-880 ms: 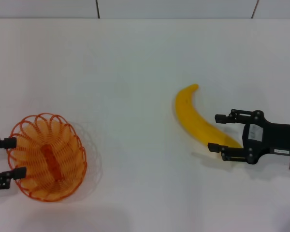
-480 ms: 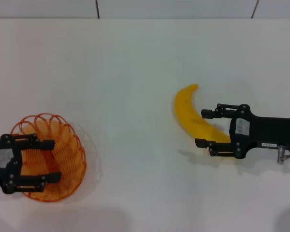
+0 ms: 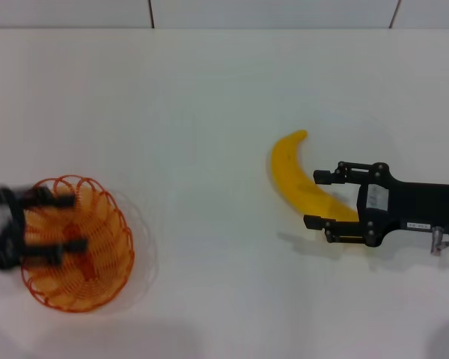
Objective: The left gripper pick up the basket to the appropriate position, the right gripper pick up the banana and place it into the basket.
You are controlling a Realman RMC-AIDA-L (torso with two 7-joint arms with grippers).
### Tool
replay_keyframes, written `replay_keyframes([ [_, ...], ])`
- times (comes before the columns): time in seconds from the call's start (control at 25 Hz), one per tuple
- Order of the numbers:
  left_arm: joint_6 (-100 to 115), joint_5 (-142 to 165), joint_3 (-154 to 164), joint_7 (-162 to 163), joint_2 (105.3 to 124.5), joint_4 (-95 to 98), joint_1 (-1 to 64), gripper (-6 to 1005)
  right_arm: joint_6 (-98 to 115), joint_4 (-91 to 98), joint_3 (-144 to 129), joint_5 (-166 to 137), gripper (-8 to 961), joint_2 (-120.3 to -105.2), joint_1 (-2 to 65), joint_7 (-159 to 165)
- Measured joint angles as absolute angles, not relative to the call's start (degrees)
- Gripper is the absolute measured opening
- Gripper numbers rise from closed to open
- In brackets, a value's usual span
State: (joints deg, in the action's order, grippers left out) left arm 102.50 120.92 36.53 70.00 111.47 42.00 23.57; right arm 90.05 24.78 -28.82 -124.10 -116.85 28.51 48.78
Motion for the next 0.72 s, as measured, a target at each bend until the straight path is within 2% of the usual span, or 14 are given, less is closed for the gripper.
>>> replay_keyframes([
  [0.16,101.8,121.9,37.1,86.4,108.75,47.0,27.9,754,90.2,24.8,-28.8,-124.1,743,-116.82,28.8,48.8],
  [0.2,101.5,123.5,37.4,91.2,107.5,48.0,30.4,753,90.2,24.8,-28.8,-124.1,743,-116.82,28.9,48.8],
  [0.24,101.5,123.5,37.4,91.2,107.5,48.0,30.4,751,90.1,24.8,-28.8,-124.1,743,-116.82,29.1,48.8],
  [0.28,101.4,128.7,38.0,98.0,105.3,48.3,35.7,750,90.1,24.8,-28.8,-124.1,743,-116.82,29.2,48.8],
  [0.44,101.6,138.0,42.5,102.0,103.42,48.4,43.4,746,90.0,24.8,-29.0,-124.1,743,-116.73,30.5,49.0],
  [0.52,101.7,140.6,46.5,101.2,103.46,48.9,45.3,743,90.2,24.8,-29.2,-124.1,743,-116.67,31.2,49.2],
  [0.6,101.6,142.6,52.4,98.9,104.3,50.8,46.5,741,90.4,25.0,-29.2,-124.2,743,-116.6,31.8,49.5],
  [0.72,101.3,144.8,57.1,96.1,107.1,56.1,45.8,737,90.6,25.3,-29.3,-124.3,743,-116.54,32.4,50.0],
])
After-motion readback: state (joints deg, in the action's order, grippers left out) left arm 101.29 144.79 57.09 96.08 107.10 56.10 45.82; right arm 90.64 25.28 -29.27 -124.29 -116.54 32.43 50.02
